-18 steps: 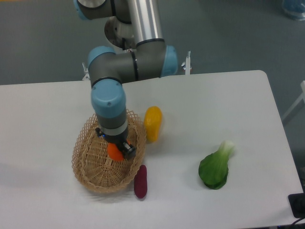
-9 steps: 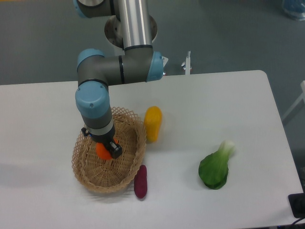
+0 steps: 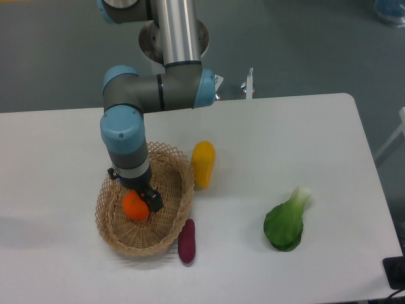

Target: Place the orange in the basket

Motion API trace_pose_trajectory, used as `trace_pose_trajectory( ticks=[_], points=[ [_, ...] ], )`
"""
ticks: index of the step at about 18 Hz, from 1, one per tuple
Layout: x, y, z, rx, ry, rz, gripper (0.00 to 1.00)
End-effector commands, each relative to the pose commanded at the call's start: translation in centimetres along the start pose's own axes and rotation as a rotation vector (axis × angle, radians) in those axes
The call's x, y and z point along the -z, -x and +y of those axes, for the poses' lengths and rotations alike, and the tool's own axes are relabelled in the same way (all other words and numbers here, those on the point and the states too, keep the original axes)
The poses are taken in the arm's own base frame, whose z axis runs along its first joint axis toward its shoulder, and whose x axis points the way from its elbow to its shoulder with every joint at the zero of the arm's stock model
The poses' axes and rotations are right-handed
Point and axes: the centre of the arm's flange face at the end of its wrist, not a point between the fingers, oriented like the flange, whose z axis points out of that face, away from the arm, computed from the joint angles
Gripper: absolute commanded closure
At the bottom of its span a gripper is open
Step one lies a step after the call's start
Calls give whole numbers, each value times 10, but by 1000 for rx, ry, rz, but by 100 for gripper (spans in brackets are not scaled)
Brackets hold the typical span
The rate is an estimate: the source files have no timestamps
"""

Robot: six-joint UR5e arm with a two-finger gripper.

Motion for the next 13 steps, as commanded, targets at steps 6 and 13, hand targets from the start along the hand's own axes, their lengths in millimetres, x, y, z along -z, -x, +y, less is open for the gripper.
trace_pose_trajectory(
  ticks=[6,13],
  points=[
    [53,85,76,154,-36,-102,0],
    [74,162,193,65,-2,-137,0]
  ],
)
